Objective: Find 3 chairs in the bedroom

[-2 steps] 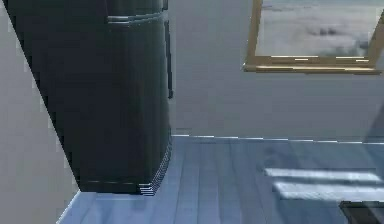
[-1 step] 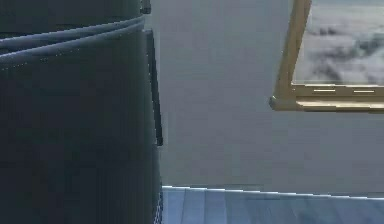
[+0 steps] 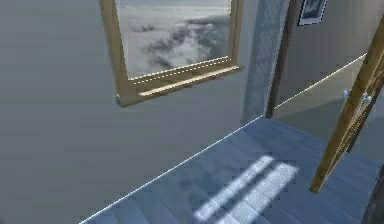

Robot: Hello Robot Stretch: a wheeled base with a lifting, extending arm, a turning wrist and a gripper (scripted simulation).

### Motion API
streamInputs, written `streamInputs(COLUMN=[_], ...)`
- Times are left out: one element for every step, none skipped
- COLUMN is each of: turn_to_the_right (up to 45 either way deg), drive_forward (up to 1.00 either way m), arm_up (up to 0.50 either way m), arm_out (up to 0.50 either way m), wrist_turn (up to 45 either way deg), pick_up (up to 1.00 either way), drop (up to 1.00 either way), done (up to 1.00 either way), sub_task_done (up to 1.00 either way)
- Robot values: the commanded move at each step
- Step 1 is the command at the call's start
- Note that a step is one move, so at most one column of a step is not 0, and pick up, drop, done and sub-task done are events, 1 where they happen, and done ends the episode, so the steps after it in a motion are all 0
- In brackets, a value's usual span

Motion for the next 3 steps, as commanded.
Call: streamInputs(turn_to_the_right=[0.0,24.0,0.0], drive_forward=[0.40,0.00,1.00], arm_up=[0.00,0.00,0.00], arm_out=[0.00,0.00,0.00], wrist_turn=[0.0,0.0,0.0], pick_up=[0.00,0.00,0.00], drop=[0.00,0.00,0.00], done=[0.00,0.00,0.00], sub_task_done=[0.00,0.00,0.00])
